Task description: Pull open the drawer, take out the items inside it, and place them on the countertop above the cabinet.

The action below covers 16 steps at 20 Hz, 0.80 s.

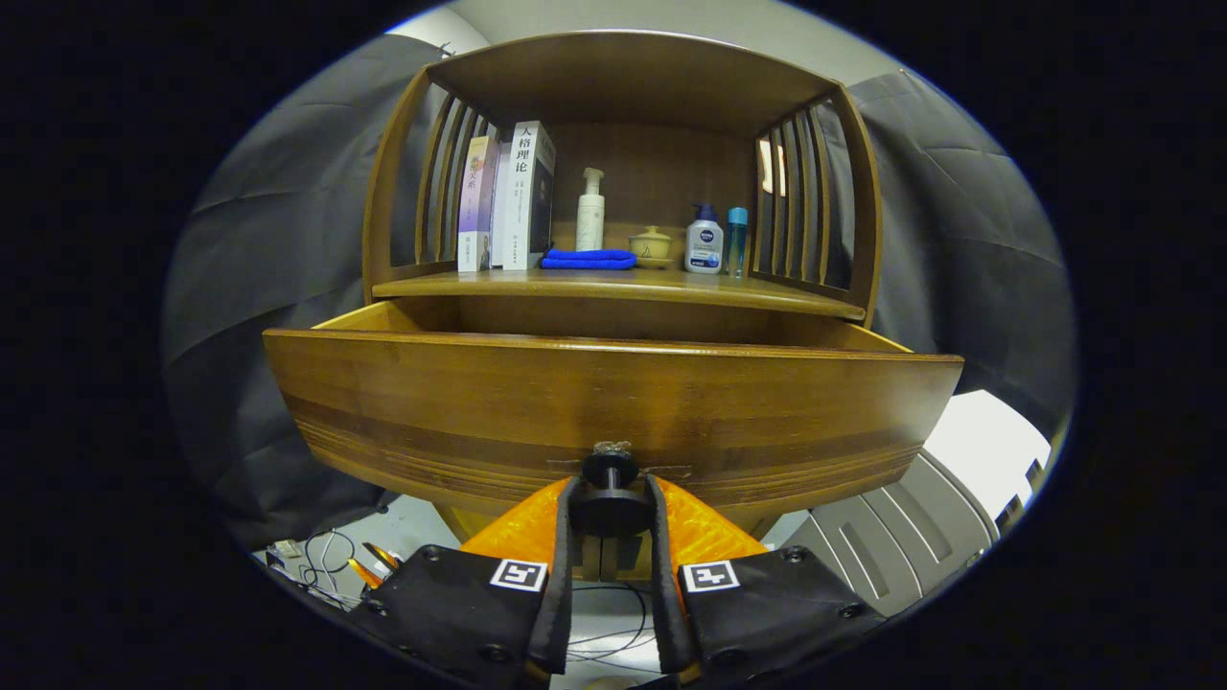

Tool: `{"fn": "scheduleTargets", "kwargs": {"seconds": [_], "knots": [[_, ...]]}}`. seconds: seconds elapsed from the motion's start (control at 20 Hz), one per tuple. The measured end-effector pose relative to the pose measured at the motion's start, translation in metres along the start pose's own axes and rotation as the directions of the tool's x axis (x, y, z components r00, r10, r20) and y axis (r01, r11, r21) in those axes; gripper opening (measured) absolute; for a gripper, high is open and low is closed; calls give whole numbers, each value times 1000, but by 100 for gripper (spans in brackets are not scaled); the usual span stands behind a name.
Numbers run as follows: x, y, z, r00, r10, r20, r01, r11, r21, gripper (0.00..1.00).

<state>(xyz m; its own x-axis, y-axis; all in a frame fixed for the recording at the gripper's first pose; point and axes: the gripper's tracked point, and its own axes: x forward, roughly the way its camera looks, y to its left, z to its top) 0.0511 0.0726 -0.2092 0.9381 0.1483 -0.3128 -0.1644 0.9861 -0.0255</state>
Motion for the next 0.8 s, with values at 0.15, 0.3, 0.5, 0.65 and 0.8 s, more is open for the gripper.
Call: {"fn": "scheduleTargets", "kwargs": {"seconds": [0.15, 0.3, 0.5, 0.65, 0.8], "knots": [[-15, 5, -4, 1000, 12, 9, -12, 1000, 1, 37], [-26, 8, -10, 1000, 18, -6, -18, 1000, -10, 38], [-36, 13, -16, 1000, 22, -22, -22, 1000, 4, 38], [-38, 15, -16, 999, 35, -23, -36, 999, -28, 37], [-47, 15, -8, 998, 57, -5, -57, 998, -40, 47]]}}
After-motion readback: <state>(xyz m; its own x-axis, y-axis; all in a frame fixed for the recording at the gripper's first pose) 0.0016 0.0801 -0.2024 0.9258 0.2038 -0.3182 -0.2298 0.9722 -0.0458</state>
